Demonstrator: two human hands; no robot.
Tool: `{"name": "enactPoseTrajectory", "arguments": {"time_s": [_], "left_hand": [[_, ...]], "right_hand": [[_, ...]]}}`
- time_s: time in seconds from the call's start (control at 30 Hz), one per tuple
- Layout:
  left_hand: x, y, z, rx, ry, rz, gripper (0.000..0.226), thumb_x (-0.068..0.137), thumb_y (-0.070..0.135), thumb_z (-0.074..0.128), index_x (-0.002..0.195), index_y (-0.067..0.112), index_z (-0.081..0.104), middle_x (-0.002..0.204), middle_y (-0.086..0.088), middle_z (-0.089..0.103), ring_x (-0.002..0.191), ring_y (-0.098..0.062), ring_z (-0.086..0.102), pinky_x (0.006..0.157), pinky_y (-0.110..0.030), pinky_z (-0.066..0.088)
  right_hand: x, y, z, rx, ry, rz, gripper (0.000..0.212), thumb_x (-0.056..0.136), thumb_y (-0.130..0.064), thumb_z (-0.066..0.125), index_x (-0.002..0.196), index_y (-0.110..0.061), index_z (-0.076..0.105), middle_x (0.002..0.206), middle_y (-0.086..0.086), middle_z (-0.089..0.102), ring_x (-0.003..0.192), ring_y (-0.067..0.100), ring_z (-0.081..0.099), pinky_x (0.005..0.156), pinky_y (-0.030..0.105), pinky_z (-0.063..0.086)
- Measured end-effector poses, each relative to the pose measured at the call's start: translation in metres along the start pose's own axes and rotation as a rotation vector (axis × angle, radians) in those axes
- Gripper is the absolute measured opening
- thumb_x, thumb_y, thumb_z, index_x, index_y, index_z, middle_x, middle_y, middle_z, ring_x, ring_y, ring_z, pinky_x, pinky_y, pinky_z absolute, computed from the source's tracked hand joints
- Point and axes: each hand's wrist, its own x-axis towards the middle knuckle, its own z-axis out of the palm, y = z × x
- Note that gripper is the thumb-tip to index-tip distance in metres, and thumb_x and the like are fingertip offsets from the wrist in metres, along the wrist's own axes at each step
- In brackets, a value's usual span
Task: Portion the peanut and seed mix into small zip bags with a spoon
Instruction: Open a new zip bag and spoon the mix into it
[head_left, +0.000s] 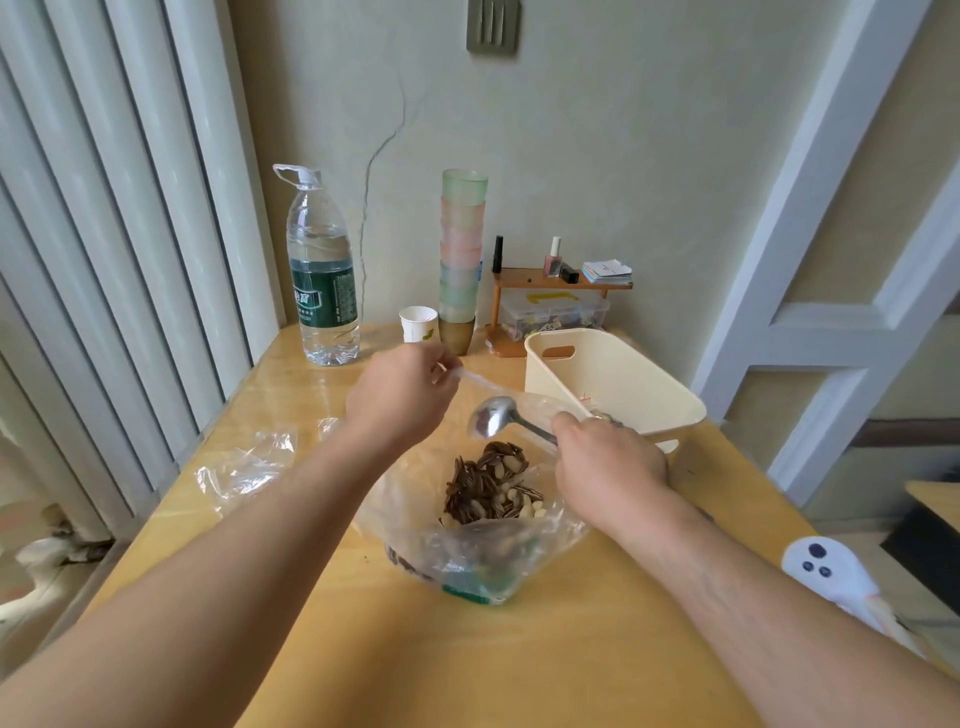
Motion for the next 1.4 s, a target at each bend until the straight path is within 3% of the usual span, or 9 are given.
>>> {"name": "enactPoseTrajectory", "arguments": {"time_s": [0.27, 0.37, 0.53, 0.77, 0.87, 1.0, 1.13, 1.27, 1.4], "left_hand": [[-0.018, 0.002, 0.004, 0.062, -0.063, -0.037, 0.016, 0.100, 0.035, 0.059, 0.110, 0.039, 0.071, 0.109, 0.009, 0.073, 0.101, -0.021, 0.066, 0.079, -0.041, 0.061], [-0.023, 0.006, 0.002, -0.029, -0.001, -0.017, 0.015, 0.101, 0.032, 0.058, 0.108, 0.034, 0.072, 0.104, 0.006, 0.074, 0.101, -0.021, 0.066, 0.079, -0.042, 0.060], [-0.022, 0.027, -0.004, -0.063, 0.020, 0.012, 0.013, 0.099, 0.034, 0.057, 0.104, 0.032, 0.069, 0.087, 0.011, 0.068, 0.091, -0.023, 0.064, 0.075, -0.042, 0.058], [-0.024, 0.012, -0.006, -0.039, -0.024, -0.060, 0.003, 0.102, 0.025, 0.042, 0.104, 0.024, 0.044, 0.100, -0.005, 0.069, 0.088, -0.035, 0.061, 0.077, -0.051, 0.056], [-0.026, 0.015, -0.007, 0.133, -0.068, -0.042, 0.022, 0.099, 0.011, 0.043, 0.116, 0.025, 0.045, 0.114, -0.008, 0.066, 0.094, -0.035, 0.061, 0.076, -0.050, 0.057], [-0.029, 0.034, 0.013, 0.141, -0.064, 0.246, 0.051, 0.085, -0.002, 0.051, 0.126, 0.028, 0.043, 0.142, -0.009, 0.046, 0.080, -0.031, 0.058, 0.052, -0.037, 0.048], [-0.028, 0.035, 0.032, 0.179, -0.161, 0.696, 0.027, 0.082, 0.000, 0.059, 0.100, 0.019, 0.062, 0.116, -0.003, 0.062, 0.083, -0.030, 0.064, 0.058, -0.037, 0.051], [-0.012, 0.019, 0.057, 0.437, -0.364, 0.475, 0.052, 0.092, -0.007, 0.050, 0.135, 0.021, 0.062, 0.138, -0.001, 0.062, 0.125, -0.025, 0.059, 0.086, -0.039, 0.056], [0.007, 0.001, 0.085, 0.448, -0.559, 0.281, 0.060, 0.102, 0.002, 0.041, 0.156, 0.027, 0.041, 0.145, -0.006, 0.061, 0.128, -0.028, 0.059, 0.094, -0.042, 0.056]], "right_hand": [[-0.007, 0.000, -0.001, 0.004, -0.169, 0.024, 0.022, 0.095, -0.008, 0.044, 0.110, -0.022, 0.052, 0.118, 0.009, 0.064, 0.110, 0.035, 0.061, 0.076, 0.038, 0.043], [-0.008, 0.004, -0.001, 0.028, -0.185, 0.001, 0.012, 0.099, -0.020, 0.049, 0.110, -0.021, 0.055, 0.117, 0.008, 0.064, 0.105, 0.033, 0.060, 0.075, 0.038, 0.045], [-0.020, -0.014, -0.007, 0.295, -0.319, -0.168, 0.036, 0.104, -0.052, 0.049, 0.131, -0.029, 0.052, 0.117, 0.002, 0.065, 0.098, 0.024, 0.062, 0.083, 0.040, 0.054], [-0.014, -0.001, 0.012, 0.260, -0.250, -0.067, 0.022, 0.103, -0.014, 0.042, 0.121, -0.015, 0.054, 0.121, 0.012, 0.066, 0.101, 0.029, 0.060, 0.085, 0.038, 0.049], [-0.011, 0.008, 0.018, 0.266, -0.185, -0.025, 0.026, 0.100, -0.007, 0.042, 0.123, -0.015, 0.051, 0.122, 0.010, 0.065, 0.102, 0.028, 0.058, 0.088, 0.038, 0.048], [-0.009, 0.008, 0.026, 0.300, -0.076, -0.062, 0.050, 0.097, -0.001, 0.043, 0.144, -0.019, 0.043, 0.125, 0.009, 0.064, 0.110, 0.032, 0.061, 0.092, 0.042, 0.053], [-0.001, 0.012, 0.044, 0.280, 0.003, -0.068, 0.049, 0.095, -0.002, 0.044, 0.140, -0.020, 0.045, 0.115, 0.009, 0.065, 0.107, 0.034, 0.064, 0.088, 0.046, 0.056], [0.000, 0.010, 0.065, 0.314, 0.014, -0.066, 0.050, 0.091, 0.002, 0.047, 0.137, -0.017, 0.049, 0.121, 0.009, 0.067, 0.111, 0.033, 0.064, 0.095, 0.047, 0.055], [0.005, 0.008, 0.082, 0.327, 0.040, -0.066, 0.053, 0.089, 0.007, 0.042, 0.137, -0.015, 0.049, 0.118, 0.009, 0.067, 0.108, 0.033, 0.062, 0.093, 0.044, 0.055]]}}
